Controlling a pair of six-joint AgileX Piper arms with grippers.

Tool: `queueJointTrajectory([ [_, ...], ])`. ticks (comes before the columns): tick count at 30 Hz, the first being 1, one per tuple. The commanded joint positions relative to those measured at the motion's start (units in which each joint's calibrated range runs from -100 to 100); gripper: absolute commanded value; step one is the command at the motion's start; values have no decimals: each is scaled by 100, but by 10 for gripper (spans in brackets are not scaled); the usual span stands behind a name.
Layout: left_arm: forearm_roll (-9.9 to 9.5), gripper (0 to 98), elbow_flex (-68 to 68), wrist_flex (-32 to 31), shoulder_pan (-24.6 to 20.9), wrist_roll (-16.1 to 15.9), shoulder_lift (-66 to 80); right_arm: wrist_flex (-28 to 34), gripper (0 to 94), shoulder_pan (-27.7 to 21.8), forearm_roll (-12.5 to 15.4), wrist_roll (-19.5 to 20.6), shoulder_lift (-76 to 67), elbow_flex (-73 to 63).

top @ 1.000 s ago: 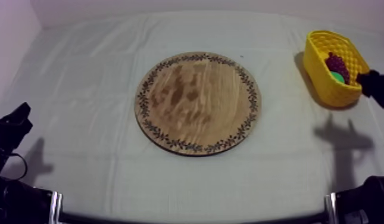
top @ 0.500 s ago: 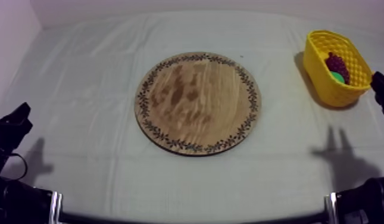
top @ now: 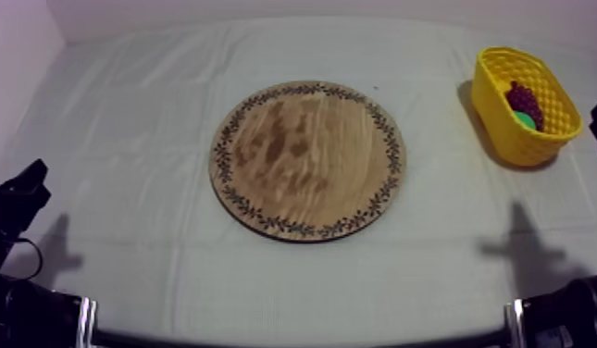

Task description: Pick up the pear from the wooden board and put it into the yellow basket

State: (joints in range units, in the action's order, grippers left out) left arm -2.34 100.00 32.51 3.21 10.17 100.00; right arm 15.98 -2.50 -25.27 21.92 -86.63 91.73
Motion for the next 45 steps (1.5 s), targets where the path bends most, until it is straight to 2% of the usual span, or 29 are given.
queueJointTrajectory([
  [1, 2, 1, 0, -1, 2, 1, 0, 128, 11, -28, 1384, -2055, -16, -3],
  [5, 2, 1, 0, -1, 2, 1, 0, 28, 6, -87, 2035, -2944, -194, 438],
  [8, 2, 1, 0, -1, 2, 1, 0, 241, 4, -209, 2866, -3837, -462, 673],
  [9, 2, 1, 0, -1, 2, 1, 0, 357, 4, -242, 3012, -3987, -554, 713],
  [11, 2, 1, 0, -1, 2, 1, 0, 624, 4, -298, 3135, -4090, -730, 760],
  [14, 2, 1, 0, -1, 0, 1, 0, 960, 3, -340, 3116, -4041, -850, 789],
  [21, 2, 1, 0, -1, 1, 1, 0, 1528, 3, -368, 2862, -3766, -908, 803],
  [28, 2, 1, 0, -1, 2, 1, 0, 1687, 3, -368, 2820, -3694, -912, 804],
  [45, 2, 1, 0, -1, 2, 1, 0, 1908, 3, -26, 2826, -3886, -913, 805],
])
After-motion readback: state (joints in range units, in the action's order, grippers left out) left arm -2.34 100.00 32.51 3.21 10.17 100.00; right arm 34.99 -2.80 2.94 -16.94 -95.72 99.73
